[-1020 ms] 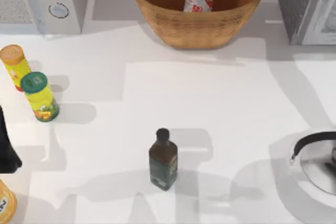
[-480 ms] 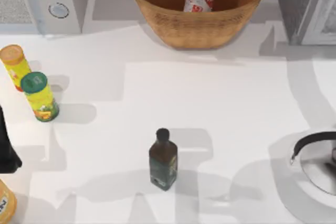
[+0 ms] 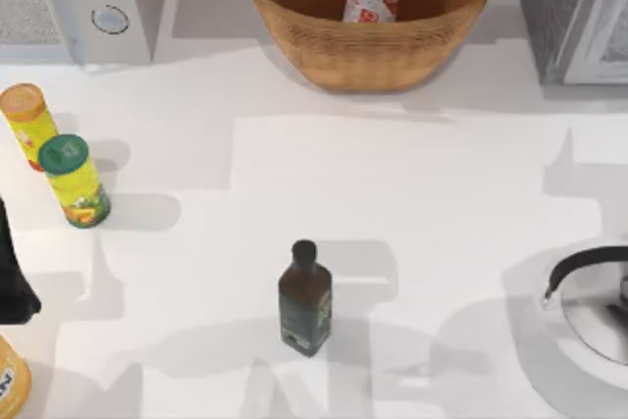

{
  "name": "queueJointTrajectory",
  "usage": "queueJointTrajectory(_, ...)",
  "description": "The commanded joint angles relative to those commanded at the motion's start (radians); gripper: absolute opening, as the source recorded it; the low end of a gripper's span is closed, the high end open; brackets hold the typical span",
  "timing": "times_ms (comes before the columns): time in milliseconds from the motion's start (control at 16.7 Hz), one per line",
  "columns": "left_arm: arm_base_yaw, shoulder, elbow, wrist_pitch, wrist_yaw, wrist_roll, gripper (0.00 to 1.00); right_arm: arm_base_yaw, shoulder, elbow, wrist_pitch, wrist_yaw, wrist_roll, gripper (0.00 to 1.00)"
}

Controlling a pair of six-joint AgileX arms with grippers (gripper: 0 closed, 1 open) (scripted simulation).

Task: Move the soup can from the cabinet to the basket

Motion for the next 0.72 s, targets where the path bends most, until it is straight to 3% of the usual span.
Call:
queueJointTrajectory(420,0.0,0.0,0.0,0.0,0.0,0.0,1.0,-0.11,-0.435,-0.587,0.113,-0.137,-0.005,1.0)
queueJointTrajectory(720,0.0,0.0,0.0,0.0,0.0,0.0,1.0,-0.119,-0.619,-0.802,0.143,-0.219,-0.002,1.0)
